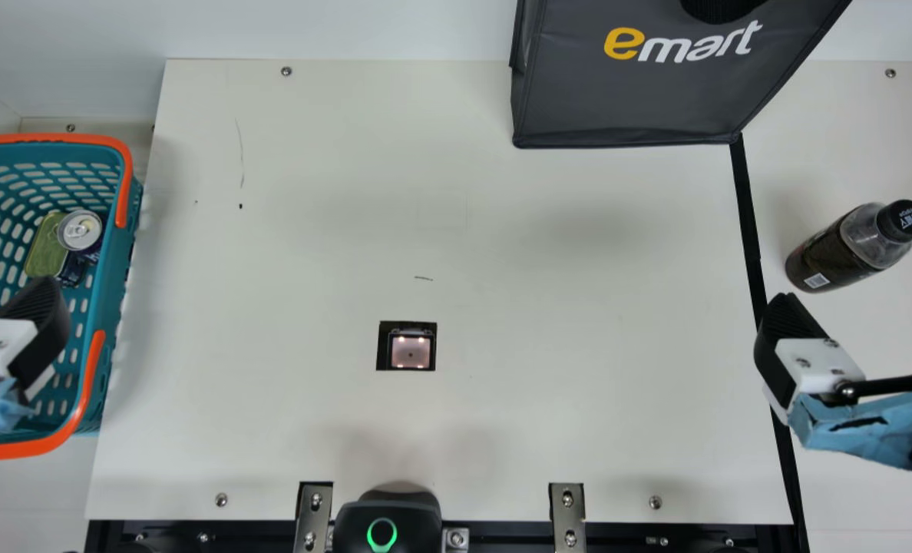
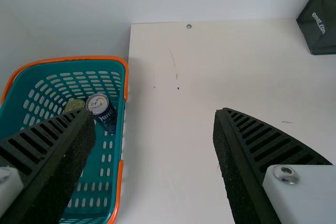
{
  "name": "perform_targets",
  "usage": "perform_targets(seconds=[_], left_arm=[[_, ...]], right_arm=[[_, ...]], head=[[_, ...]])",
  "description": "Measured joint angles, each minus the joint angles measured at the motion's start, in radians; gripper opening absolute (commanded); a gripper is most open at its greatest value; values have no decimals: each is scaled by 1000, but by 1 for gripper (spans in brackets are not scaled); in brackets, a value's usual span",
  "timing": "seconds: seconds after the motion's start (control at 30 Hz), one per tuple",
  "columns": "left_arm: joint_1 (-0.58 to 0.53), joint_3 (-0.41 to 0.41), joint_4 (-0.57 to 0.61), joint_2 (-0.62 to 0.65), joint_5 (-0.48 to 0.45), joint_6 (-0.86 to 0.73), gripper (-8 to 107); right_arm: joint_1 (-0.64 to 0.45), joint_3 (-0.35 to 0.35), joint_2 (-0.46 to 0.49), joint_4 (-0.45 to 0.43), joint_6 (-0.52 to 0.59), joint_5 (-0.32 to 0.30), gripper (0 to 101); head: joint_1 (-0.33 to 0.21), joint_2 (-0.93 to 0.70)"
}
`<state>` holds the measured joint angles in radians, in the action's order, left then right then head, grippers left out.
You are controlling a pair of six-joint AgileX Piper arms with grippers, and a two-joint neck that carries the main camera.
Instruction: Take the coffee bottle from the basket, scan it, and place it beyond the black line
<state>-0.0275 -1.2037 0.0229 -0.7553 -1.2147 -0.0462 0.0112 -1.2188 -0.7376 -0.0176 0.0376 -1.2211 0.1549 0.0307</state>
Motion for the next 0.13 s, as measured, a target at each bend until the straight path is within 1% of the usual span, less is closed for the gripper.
perform_targets(seconds=[0.13], left_arm=[[0, 0, 0, 0, 0, 0, 90]], right_arm=[[0, 0, 0, 0, 0, 0, 91]], head=[[0, -2]])
